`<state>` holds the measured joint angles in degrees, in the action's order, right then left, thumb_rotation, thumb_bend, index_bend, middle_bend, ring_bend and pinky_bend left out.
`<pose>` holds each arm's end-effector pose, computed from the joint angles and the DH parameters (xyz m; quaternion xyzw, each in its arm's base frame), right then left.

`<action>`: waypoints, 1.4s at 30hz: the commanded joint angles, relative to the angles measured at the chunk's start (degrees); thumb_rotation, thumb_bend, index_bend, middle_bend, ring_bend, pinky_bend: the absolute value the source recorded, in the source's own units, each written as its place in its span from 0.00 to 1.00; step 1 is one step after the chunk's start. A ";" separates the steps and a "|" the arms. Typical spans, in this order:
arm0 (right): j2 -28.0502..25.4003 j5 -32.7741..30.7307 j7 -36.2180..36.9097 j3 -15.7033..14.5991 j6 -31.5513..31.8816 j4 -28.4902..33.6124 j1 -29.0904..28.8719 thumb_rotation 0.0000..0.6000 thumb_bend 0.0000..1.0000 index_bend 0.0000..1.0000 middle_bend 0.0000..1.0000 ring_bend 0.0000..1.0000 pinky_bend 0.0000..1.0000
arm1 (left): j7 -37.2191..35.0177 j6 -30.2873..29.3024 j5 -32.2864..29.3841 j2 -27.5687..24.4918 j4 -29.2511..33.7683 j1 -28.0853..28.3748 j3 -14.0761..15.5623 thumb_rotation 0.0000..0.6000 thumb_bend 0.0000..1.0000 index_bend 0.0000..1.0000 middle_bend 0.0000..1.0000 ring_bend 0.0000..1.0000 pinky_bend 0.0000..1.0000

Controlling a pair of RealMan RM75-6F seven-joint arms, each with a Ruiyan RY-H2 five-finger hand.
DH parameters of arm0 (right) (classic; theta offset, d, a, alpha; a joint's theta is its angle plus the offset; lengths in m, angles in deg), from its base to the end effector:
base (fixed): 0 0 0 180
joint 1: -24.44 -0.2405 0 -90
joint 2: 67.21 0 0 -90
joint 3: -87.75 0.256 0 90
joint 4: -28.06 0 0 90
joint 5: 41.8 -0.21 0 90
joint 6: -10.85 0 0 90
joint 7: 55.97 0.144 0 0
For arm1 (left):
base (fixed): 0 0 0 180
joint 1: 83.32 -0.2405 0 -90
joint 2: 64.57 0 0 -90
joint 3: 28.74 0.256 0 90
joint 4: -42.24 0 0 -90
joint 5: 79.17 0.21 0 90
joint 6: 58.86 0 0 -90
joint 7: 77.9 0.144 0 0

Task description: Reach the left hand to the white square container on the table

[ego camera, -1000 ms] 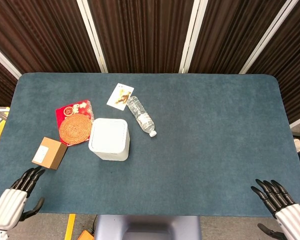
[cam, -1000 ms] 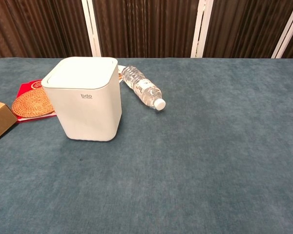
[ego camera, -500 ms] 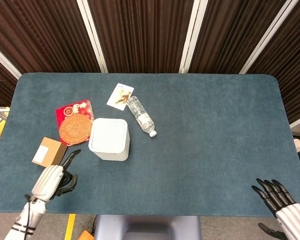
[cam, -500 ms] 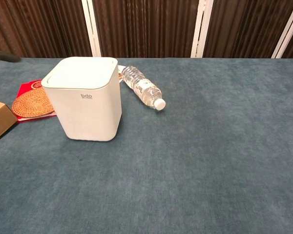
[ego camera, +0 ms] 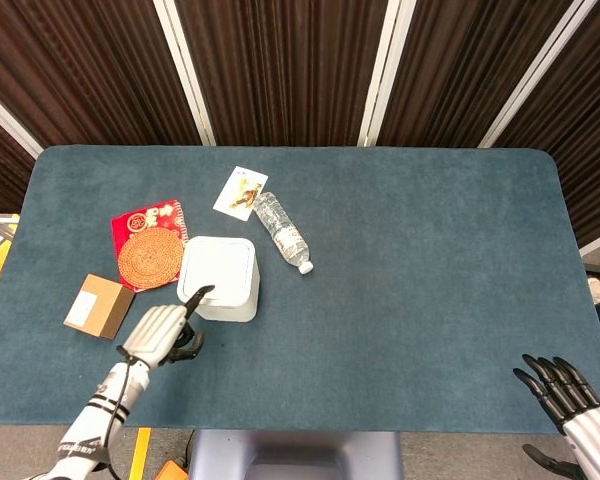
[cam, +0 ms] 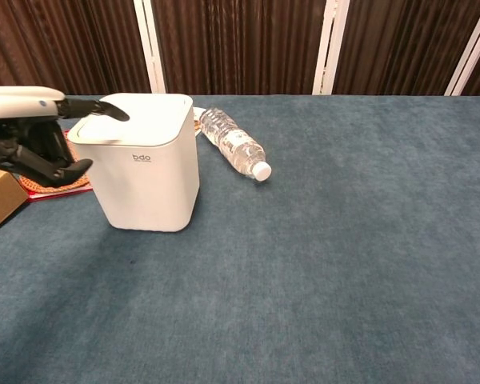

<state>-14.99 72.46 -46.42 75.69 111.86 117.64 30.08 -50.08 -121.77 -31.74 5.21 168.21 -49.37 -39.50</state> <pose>-0.2908 -0.0595 0.1999 0.7007 -0.3664 0.4028 0.4611 -0.1197 0.2540 0.0613 -0.6736 -0.5326 -0.3595 0.3650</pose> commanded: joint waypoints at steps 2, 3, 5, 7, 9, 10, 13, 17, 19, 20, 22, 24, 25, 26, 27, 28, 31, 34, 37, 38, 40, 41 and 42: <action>-0.12 -0.08 0.58 0.07 0.57 -0.22 0.16 1.00 0.24 0.00 0.00 0.00 0.00 | 3.26 -1.08 -4.76 2.06 -0.77 3.48 -0.50 1.00 0.57 0.00 1.00 1.00 1.00; -0.16 -0.17 0.79 0.10 0.68 -0.27 0.18 1.00 0.24 0.00 0.00 0.00 0.00 | 3.74 -1.22 -5.36 2.18 -0.80 3.91 -0.35 1.00 0.57 0.00 1.00 1.00 1.00; -0.22 -0.42 1.20 0.20 0.82 -0.35 0.19 1.00 0.24 0.00 0.00 0.00 0.00 | 4.44 -1.71 -6.27 2.48 -0.85 4.63 -0.01 1.00 0.57 0.00 1.00 1.00 1.00; -0.27 -0.53 1.46 0.24 0.91 -0.40 0.20 1.00 0.24 0.00 0.00 0.00 0.00 | 5.00 -1.84 -7.00 2.57 -0.87 5.16 0.50 1.00 0.57 0.01 1.00 1.00 1.00; -0.28 -0.43 1.50 0.22 1.01 -0.47 0.25 1.00 0.24 0.00 0.00 0.00 0.00 | 5.62 -1.82 -8.10 2.56 -0.98 5.87 1.00 1.00 0.57 0.03 1.00 1.00 1.00; -0.27 -0.35 1.46 0.20 1.07 -0.50 0.29 1.00 0.24 0.00 0.00 0.00 0.00 | 5.97 -1.69 -8.74 2.49 -1.03 6.23 1.26 1.00 0.57 0.04 1.00 1.00 1.00; -0.18 -0.25 1.32 0.24 1.25 -0.55 0.41 1.00 0.24 0.00 0.00 0.00 0.00 | 6.83 -0.67 -11.27 1.88 -0.84 7.50 2.09 1.00 0.57 0.05 1.00 1.00 1.00; -0.10 -0.32 1.08 0.30 1.09 -0.50 0.43 1.00 0.24 0.00 0.00 0.00 0.00 | 7.28 1.22 -14.26 0.67 -0.61 9.18 3.24 1.00 0.57 0.06 1.00 1.00 1.00; -0.09 -0.29 0.96 0.29 1.02 -0.46 0.43 1.00 0.24 0.00 0.00 0.00 0.00 | 7.08 1.59 -14.76 0.32 -0.62 9.66 3.51 1.00 0.57 0.06 1.00 1.00 1.00; -0.08 -0.25 0.90 0.29 1.00 -0.44 0.44 1.00 0.24 0.00 0.00 0.00 0.00 | 6.29 1.42 -14.29 0.27 -0.55 9.66 3.29 1.00 0.57 0.05 1.00 1.00 1.00; -0.07 -0.23 0.89 0.30 1.05 -0.43 0.47 1.00 0.24 0.00 0.00 0.00 0.00 | 4.05 -0.02 -10.84 0.56 -0.43 8.73 2.52 1.00 0.57 0.02 1.00 1.00 1.00; -0.11 -0.29 0.98 0.32 1.15 -0.45 0.52 1.00 0.24 0.00 0.00 0.00 0.00 | 1.25 -3.07 -3.53 0.76 -0.06 6.61 2.12 1.00 0.56 0.00 1.00 1.00 1.00; -0.11 -0.30 0.99 0.34 1.17 -0.48 0.53 1.00 0.24 0.00 0.00 0.00 0.00 | 0.25 -4.45 -0.10 0.60 0.24 5.60 2.24 1.00 0.56 0.00 0.99 0.99 1.00; -0.12 -0.31 0.97 0.35 1.19 -0.51 0.55 1.00 0.24 0.00 0.00 0.00 0.00 | -0.59 -5.60 3.24 0.22 0.61 4.63 2.57 1.00 0.55 0.00 0.98 0.97 1.00; -0.14 -0.31 0.96 0.35 1.20 -0.54 0.56 1.00 0.24 0.00 0.00 0.00 0.00 | -1.20 -6.29 6.05 -0.40 0.93 3.80 3.11 1.00 0.54 0.00 0.96 0.96 1.00; -0.16 -0.29 0.96 0.34 1.23 -0.58 0.59 1.00 0.24 0.00 0.00 0.00 0.00 | -1.78 -6.94 9.27 -1.80 1.61 2.72 4.02 1.00 0.54 0.00 0.90 0.93 1.00; -0.18 -0.20 0.81 0.36 1.52 -0.66 0.75 1.00 0.24 0.00 0.00 0.00 0.00 | -3.19 -7.62 16.01 -7.02 3.87 -0.26 7.27 1.00 0.52 0.00 0.77 0.82 0.99; -0.09 0.09 0.50 0.30 1.81 -0.75 0.96 1.00 0.24 0.00 0.00 0.00 0.00 | -6.86 -7.28 23.50 -12.18 3.96 -3.92 11.82 1.00 0.51 0.00 0.59 0.61 0.85; 0.19 0.32 -0.30 0.33 1.82 -0.68 1.13 1.00 0.24 0.00 0.00 0.00 0.00 | -12.11 -8.10 32.73 -16.19 0.69 -8.39 17.12 1.00 0.47 0.00 0.30 0.28 0.43; 0.29 0.39 -0.56 0.32 1.73 -0.62 1.16 1.00 0.24 0.00 0.00 0.00 0.00 | -13.54 -9.47 35.59 -16.73 -1.02 -10.07 18.49 1.00 0.46 0.00 0.19 0.16 0.29; 0.49 0.51 -1.04 0.25 1.33 -0.44 1.14 1.00 0.24 0.00 0.00 0.00 0.00 | -17.33 -14.99 42.14 -16.28 -6.09 -14.86 21.10 1.00 0.44 0.00 0.05 0.03 0.15; 0.54 0.56 -1.29 0.25 1.15 -0.38 1.10 1.00 0.24 0.00 0.00 0.00 0.00 | -19.14 -18.16 44.80 -15.45 -8.83 -17.25 22.05 1.00 0.43 0.00 0.02 0.01 0.11; 0.61 0.58 -1.62 0.25 0.89 -0.28 1.06 1.00 0.24 0.00 0.00 0.00 0.00 | -21.70 -22.66 47.83 -13.81 -13.02 -20.50 23.06 1.00 0.43 0.00 0.00 0.00 0.09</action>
<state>-14.46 73.00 -47.85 75.95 112.93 117.27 31.17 -63.80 -134.06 6.62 -8.51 164.86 -60.61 -22.17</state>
